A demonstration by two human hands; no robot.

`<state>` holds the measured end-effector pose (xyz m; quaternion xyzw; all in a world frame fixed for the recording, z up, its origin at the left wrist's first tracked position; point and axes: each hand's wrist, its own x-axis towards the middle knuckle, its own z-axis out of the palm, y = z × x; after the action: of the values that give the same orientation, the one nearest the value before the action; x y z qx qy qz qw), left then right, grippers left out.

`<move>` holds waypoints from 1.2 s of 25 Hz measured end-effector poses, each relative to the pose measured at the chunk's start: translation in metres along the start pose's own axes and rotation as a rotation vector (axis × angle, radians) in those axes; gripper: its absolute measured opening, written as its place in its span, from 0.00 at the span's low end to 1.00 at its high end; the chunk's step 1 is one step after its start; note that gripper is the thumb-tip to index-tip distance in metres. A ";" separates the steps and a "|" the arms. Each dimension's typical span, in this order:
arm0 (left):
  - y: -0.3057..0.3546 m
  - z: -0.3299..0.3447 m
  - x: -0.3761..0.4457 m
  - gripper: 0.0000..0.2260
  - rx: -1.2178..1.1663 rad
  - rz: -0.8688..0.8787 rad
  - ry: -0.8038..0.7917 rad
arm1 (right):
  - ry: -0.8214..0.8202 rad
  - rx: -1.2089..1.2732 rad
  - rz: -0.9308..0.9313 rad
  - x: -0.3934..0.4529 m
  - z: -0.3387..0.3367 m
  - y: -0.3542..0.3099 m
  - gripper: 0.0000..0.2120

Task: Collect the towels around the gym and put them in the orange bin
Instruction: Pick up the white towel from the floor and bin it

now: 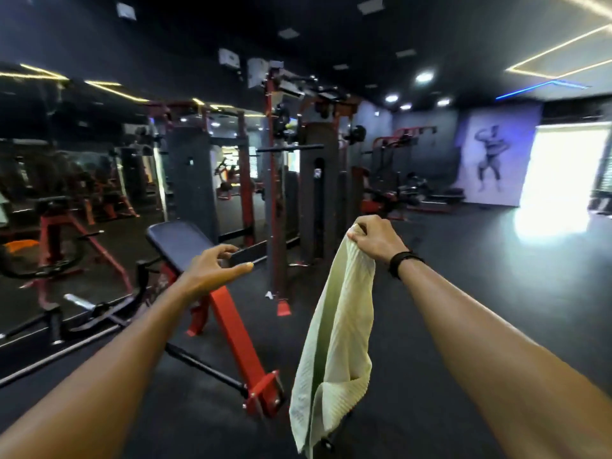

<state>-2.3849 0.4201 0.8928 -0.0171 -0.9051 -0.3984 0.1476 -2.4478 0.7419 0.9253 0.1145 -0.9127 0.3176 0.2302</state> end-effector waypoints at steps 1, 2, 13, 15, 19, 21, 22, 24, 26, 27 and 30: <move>0.015 0.021 -0.001 0.40 -0.020 0.027 -0.033 | 0.012 -0.022 0.028 -0.014 -0.021 0.017 0.14; 0.031 0.040 -0.003 0.37 -0.037 0.056 -0.064 | 0.021 -0.044 0.054 -0.028 -0.042 0.032 0.14; 0.262 0.271 -0.101 0.29 -0.120 0.313 -0.379 | 0.161 -0.324 0.297 -0.247 -0.316 0.203 0.15; 0.304 0.312 -0.137 0.29 -0.135 0.345 -0.419 | 0.164 -0.371 0.321 -0.287 -0.360 0.231 0.16; 0.373 0.388 -0.201 0.29 -0.193 0.393 -0.485 | 0.188 -0.418 0.372 -0.364 -0.440 0.277 0.17; 0.410 0.428 -0.232 0.28 -0.220 0.426 -0.541 | 0.182 -0.452 0.415 -0.407 -0.477 0.295 0.19; 0.426 0.446 -0.247 0.28 -0.224 0.449 -0.569 | 0.181 -0.461 0.431 -0.428 -0.493 0.305 0.20; 0.458 0.482 -0.274 0.28 -0.237 0.484 -0.617 | 0.193 -0.482 0.469 -0.465 -0.523 0.329 0.20; 0.486 0.516 -0.295 0.27 -0.255 0.504 -0.652 | 0.200 -0.488 0.543 -0.496 -0.551 0.353 0.15; 0.498 0.530 -0.303 0.27 -0.262 0.520 -0.680 | 0.197 -0.484 0.571 -0.509 -0.562 0.364 0.11; 0.543 0.580 -0.328 0.27 -0.264 0.579 -0.770 | 0.186 -0.486 0.623 -0.548 -0.604 0.398 0.08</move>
<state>-2.1377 1.2396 0.8187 -0.4319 -0.7938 -0.4172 -0.0963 -1.9035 1.4656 0.8637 -0.2545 -0.9275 0.1559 0.2252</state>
